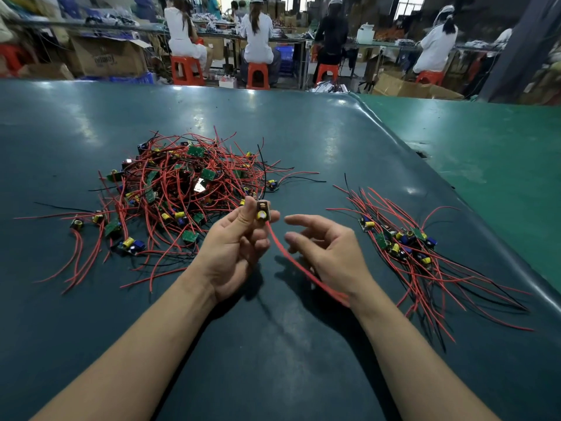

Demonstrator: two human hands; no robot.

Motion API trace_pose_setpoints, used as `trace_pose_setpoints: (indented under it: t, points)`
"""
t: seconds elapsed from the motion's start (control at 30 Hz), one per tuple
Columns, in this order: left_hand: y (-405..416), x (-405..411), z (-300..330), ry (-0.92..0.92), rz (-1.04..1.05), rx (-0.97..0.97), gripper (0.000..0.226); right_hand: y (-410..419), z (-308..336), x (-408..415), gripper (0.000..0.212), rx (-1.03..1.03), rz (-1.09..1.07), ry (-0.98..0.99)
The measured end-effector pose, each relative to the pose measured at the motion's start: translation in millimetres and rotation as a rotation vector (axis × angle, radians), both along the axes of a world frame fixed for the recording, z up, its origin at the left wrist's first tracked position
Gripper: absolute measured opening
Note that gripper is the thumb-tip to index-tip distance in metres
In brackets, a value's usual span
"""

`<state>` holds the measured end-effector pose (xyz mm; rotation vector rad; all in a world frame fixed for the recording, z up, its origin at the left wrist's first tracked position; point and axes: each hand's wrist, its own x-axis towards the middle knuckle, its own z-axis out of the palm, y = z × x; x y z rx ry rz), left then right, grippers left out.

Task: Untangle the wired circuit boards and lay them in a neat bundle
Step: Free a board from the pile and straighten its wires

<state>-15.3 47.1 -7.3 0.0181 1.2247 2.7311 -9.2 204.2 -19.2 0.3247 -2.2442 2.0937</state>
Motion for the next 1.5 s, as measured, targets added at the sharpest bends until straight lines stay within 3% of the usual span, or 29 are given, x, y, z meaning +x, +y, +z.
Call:
trace_pose_setpoints:
  t: [0.07,0.27,0.47,0.63,0.8,0.87,1.03,1.27,1.5]
  points:
    - [-1,0,-1,0.012,0.007,0.053,0.029,-4,1,5,0.02,-0.036,0.065,0.002]
    - [0,3,-4,0.068,-0.046,0.075,0.017,-3,7,2,0.023,-0.442,0.048,-0.184]
    - [8,5,-9,0.142,-0.088,-0.108,0.031,-2,5,-3,0.019,-0.486,-0.051,-0.241]
    - [11,6,-12,0.262,-0.048,-0.234,0.016,-1,6,-5,0.014,-0.532,-0.015,-0.272]
    - [14,7,-16,0.326,0.083,-0.508,0.037,-2,4,-5,0.014,-0.519,-0.055,-0.223]
    - [16,8,-16,0.367,0.094,-0.546,0.033,-3,3,-4,0.016,-0.483,-0.074,-0.196]
    - [13,6,-14,0.299,-0.001,-0.522,0.014,0,1,-9,0.021,-0.472,-0.206,-0.183]
    - [12,5,-11,0.18,-0.113,-0.231,0.024,15,1,-21,0.022,-0.678,-0.366,-0.169]
    - [12,6,-11,0.211,-0.09,-0.214,0.037,14,-2,-21,0.024,-0.664,-0.468,-0.146]
